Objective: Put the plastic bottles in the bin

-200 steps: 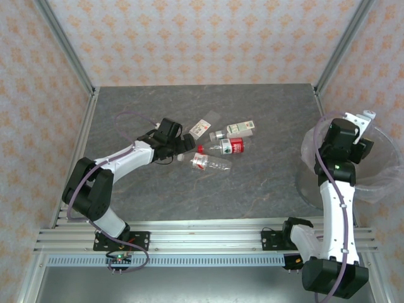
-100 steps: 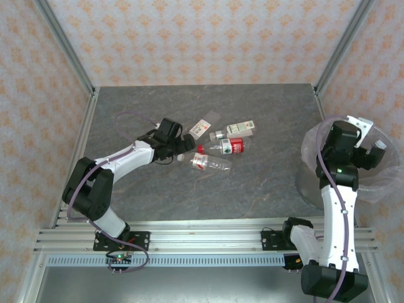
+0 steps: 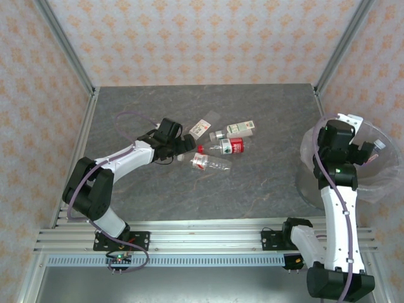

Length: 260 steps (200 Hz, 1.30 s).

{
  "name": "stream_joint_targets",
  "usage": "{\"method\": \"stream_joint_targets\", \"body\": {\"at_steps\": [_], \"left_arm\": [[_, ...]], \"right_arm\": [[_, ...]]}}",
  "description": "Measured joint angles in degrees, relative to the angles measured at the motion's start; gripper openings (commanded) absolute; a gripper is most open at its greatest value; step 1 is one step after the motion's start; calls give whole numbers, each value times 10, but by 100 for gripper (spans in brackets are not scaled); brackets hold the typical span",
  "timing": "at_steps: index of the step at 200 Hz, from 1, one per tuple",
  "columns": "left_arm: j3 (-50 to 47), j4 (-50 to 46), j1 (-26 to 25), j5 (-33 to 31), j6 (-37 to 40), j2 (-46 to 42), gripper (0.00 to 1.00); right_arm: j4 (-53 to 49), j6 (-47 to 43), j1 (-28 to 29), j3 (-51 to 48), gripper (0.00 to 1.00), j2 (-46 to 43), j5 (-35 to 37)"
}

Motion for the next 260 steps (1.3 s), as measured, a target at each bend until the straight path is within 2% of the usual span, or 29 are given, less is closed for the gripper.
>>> {"method": "stream_joint_targets", "body": {"at_steps": [41, 73, 105, 130, 183, 231, 260], "left_arm": [[0, 1, 0, 15, -12, 0, 100], [0, 2, -6, 35, -51, 0, 100], [10, -5, -43, 36, -108, 0, 100], [11, -9, -68, 30, -159, 0, 100], [11, -18, -71, 17, -223, 10, 100], [7, -19, -71, 14, -275, 39, 100], [-2, -19, -71, 10, -297, 53, 93]], "right_arm": [[-2, 21, 60, 17, 99, -4, -82], [7, 26, 120, 20, 99, -2, -106], [21, 24, 179, 25, 99, 12, -122], [28, 9, 235, 30, 99, 28, -140], [58, -54, 348, 21, 99, 81, -218], [130, -58, 381, -33, 99, 130, -293], [158, -50, 392, -60, 99, 155, -318]]}}
